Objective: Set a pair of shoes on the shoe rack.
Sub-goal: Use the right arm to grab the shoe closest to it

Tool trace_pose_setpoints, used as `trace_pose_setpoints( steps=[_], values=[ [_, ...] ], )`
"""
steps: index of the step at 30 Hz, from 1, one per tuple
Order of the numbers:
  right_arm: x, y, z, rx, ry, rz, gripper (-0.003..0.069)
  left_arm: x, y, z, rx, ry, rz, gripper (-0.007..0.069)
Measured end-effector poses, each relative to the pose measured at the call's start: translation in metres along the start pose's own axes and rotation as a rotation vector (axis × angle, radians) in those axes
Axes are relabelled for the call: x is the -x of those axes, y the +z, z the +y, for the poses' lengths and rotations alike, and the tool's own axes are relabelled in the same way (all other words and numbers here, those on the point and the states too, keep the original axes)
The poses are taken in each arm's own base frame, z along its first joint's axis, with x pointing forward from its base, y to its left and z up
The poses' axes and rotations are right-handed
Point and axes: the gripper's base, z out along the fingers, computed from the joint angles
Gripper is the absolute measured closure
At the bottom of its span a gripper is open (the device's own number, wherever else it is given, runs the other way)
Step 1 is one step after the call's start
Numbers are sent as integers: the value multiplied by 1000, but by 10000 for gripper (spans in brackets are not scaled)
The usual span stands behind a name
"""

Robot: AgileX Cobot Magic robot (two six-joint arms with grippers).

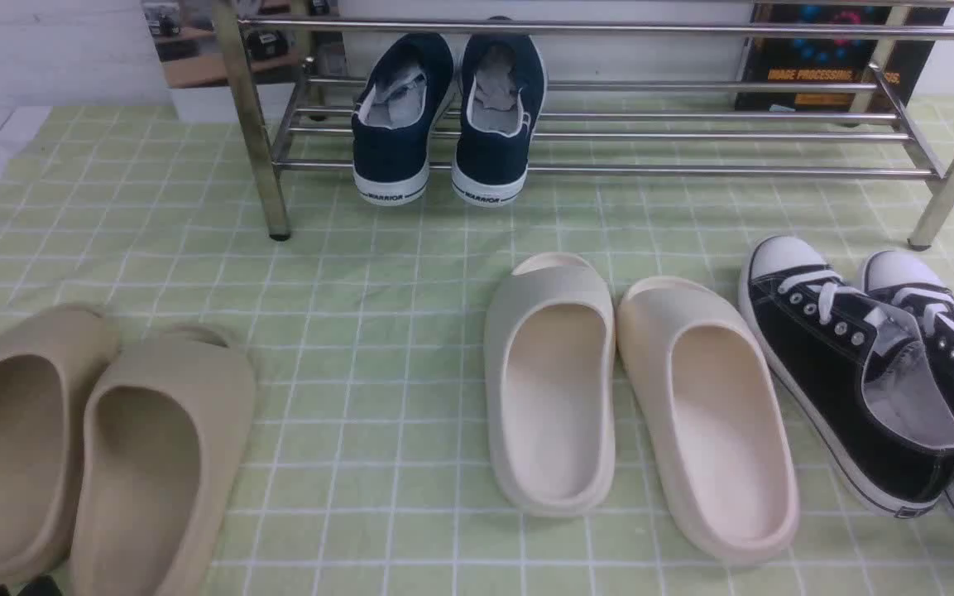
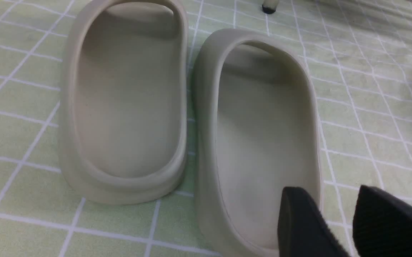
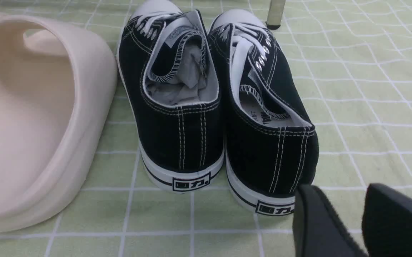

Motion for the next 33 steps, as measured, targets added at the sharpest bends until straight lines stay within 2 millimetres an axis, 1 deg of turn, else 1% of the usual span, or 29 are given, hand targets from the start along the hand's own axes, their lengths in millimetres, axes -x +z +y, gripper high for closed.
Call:
trace_pose_setpoints(
  steps=[16, 23, 25, 26, 29, 31, 33],
  values=[
    [0, 0, 1, 10, 25, 1, 420, 0, 0, 0, 0, 0, 0, 386],
    [0, 0, 6, 67, 167, 4, 420, 0, 0, 0, 0, 0, 0, 386],
    [1, 0, 9, 94, 234, 2, 420, 0, 0, 0, 0, 0, 0, 386],
    [1, 0, 8, 94, 234, 2, 420, 0, 0, 0, 0, 0, 0, 386],
    [2, -1, 15, 175, 460, 4, 420, 0, 0, 0, 0, 0, 0, 386],
    [4, -1, 20, 239, 652, 15, 420, 0, 0, 0, 0, 0, 0, 386],
    [8, -2, 22, 280, 786, -8, 420, 0, 0, 0, 0, 0, 0, 386]
  ],
)
